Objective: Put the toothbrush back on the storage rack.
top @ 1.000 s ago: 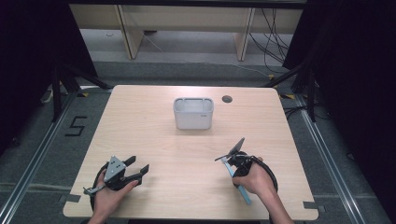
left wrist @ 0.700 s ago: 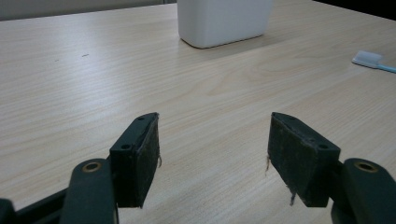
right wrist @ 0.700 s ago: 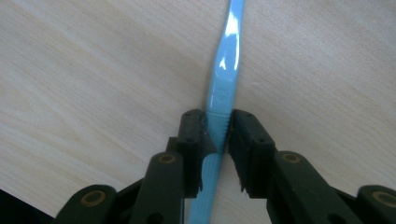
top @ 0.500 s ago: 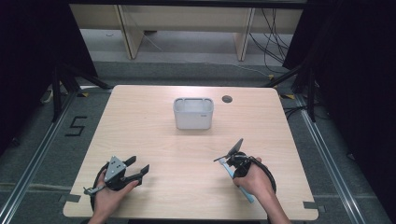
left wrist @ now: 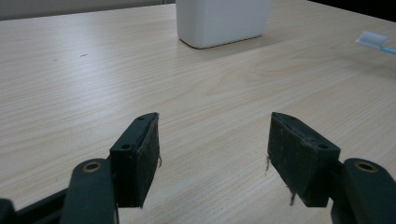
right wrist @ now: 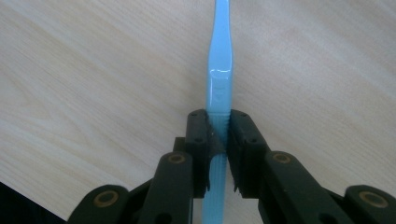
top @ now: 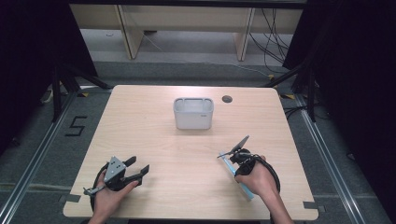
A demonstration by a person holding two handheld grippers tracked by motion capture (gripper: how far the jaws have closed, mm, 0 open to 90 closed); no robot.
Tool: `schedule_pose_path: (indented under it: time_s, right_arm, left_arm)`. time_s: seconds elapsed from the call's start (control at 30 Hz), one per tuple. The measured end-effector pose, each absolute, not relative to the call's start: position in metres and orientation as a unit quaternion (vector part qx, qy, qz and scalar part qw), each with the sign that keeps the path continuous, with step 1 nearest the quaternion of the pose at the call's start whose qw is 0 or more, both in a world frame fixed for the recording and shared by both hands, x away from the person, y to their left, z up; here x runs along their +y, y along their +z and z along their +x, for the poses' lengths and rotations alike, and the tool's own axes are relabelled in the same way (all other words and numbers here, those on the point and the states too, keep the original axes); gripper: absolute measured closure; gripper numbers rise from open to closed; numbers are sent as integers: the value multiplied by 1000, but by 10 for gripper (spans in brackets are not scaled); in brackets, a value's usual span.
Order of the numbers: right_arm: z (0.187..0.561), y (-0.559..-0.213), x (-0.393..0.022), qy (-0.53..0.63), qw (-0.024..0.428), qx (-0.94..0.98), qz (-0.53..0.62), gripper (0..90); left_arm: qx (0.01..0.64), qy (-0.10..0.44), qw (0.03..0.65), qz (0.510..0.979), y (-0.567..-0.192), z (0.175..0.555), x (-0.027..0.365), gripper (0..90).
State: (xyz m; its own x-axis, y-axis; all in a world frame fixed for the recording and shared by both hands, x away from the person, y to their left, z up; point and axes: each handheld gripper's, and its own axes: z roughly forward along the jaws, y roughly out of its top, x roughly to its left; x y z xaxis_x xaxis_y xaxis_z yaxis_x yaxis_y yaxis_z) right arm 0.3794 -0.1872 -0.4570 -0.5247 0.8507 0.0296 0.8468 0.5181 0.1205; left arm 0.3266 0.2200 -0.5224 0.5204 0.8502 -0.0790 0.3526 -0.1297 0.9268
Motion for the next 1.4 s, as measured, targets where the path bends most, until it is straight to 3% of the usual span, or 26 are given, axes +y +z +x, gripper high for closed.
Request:
schedule_pose_path:
  time_s: [0.2, 0.23, 0.57, 0.87, 1.17, 1.4]
  right_arm:
    - [380, -453, -193, 87, 38, 880, 466, 793]
    - [377, -451, -190, 87, 23, 864, 495, 793]
    - [374, -444, -197, 114, 33, 862, 493, 793]
    - [360, -441, -209, 221, 67, 840, 491, 793]
    - [350, -447, -217, 292, 68, 814, 497, 793]
    - [345, -454, -228, 351, 106, 800, 474, 793]
  left_arm:
    - [422, 246, 505, 711, -522, 326, 220, 335]
    - [423, 246, 506, 711, -522, 326, 220, 335]
    - [423, 246, 505, 711, -522, 326, 220, 336]
    - [423, 247, 504, 711, -522, 326, 219, 336]
    - [422, 244, 508, 710, -523, 326, 219, 336]
    - [423, 246, 504, 712, -522, 325, 219, 336]
